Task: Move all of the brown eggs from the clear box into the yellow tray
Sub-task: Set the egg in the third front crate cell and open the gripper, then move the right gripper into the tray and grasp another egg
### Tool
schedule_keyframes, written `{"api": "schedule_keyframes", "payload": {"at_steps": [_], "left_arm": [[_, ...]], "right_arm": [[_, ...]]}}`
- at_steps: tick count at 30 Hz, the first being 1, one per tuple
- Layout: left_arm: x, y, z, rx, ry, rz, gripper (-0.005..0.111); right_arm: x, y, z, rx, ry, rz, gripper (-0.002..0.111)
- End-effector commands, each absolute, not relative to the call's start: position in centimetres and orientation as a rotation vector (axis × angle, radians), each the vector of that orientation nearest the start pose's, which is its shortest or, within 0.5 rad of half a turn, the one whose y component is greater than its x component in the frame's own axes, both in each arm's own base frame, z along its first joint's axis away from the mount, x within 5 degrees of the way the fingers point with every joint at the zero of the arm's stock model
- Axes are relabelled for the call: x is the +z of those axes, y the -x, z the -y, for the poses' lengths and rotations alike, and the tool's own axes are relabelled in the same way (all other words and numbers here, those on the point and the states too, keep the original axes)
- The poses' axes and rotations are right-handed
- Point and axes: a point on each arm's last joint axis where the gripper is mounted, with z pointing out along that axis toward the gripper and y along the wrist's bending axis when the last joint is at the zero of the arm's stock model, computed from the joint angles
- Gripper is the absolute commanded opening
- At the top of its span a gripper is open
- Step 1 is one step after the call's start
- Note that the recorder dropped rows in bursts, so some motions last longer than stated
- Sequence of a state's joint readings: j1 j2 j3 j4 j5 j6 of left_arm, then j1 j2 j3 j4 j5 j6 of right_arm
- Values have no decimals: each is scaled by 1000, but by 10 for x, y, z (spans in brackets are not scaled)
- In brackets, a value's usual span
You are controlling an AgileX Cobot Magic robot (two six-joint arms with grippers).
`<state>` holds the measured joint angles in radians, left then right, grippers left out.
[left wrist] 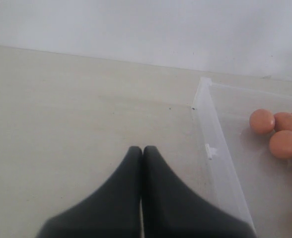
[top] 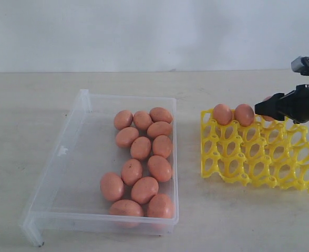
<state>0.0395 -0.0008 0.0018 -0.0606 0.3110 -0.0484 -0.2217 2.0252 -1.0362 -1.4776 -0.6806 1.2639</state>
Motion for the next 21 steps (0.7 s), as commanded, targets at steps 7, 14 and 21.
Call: {"api": "schedule_keyframes", "payload": {"at_steps": [7, 14, 21], "left_arm": [[186, -54, 0, -69, 117, -1784, -4], [186, -54, 0, -69, 117, -1784, -4], [186, -54, 0, -69, 117, -1784, -4]], "right_arm": [[125, -382, 27, 604, 270, -2221, 61], [216, -380, 25, 652, 128, -1939, 59], [341, -316, -43, 809, 475, -1572, 0]]}}
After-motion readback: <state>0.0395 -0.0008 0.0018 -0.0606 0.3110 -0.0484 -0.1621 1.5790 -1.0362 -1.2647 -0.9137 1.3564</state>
